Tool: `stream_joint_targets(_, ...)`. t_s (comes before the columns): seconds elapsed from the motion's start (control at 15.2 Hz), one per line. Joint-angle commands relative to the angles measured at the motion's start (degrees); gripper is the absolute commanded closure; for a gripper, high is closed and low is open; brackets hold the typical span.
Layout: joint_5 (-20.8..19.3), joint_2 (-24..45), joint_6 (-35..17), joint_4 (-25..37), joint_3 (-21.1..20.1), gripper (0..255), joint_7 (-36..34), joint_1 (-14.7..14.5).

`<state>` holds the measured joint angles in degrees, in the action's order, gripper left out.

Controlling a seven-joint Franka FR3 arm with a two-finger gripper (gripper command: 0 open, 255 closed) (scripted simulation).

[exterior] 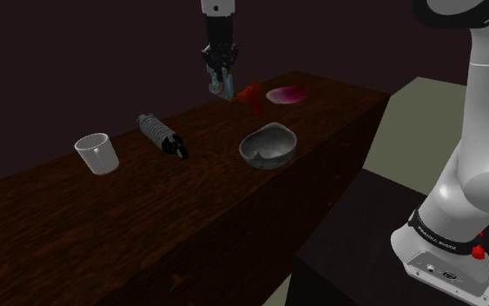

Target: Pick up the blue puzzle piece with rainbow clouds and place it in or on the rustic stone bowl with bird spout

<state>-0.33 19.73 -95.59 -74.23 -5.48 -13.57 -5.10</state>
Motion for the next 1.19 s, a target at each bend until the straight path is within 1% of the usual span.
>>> stream_joint_targets(0.0, -0.03, 0.44, 1.72, 2.13, 0.02, 255, 0.04, 0.0)
stream_joint_targets(0.13, -0.06, 0.76, 3.0, 3.73, 0.01, 255, 0.01, -0.04)
stream_joint_targets(0.33, 0.61, -7.63, 0.09, -7.53, -0.37, 255, -0.64, -0.13)
stream_joint_targets(0.53, 1.31, -15.1, -1.63, -16.66, -0.75, 255, -1.31, -0.38)
stream_joint_targets(0.79, 2.33, -24.28, -2.61, -26.74, -1.29, 255, -2.26, -0.92)
stream_joint_targets(1.12, 3.76, -35.12, -2.12, -36.97, -2.06, 255, -3.62, -1.89)
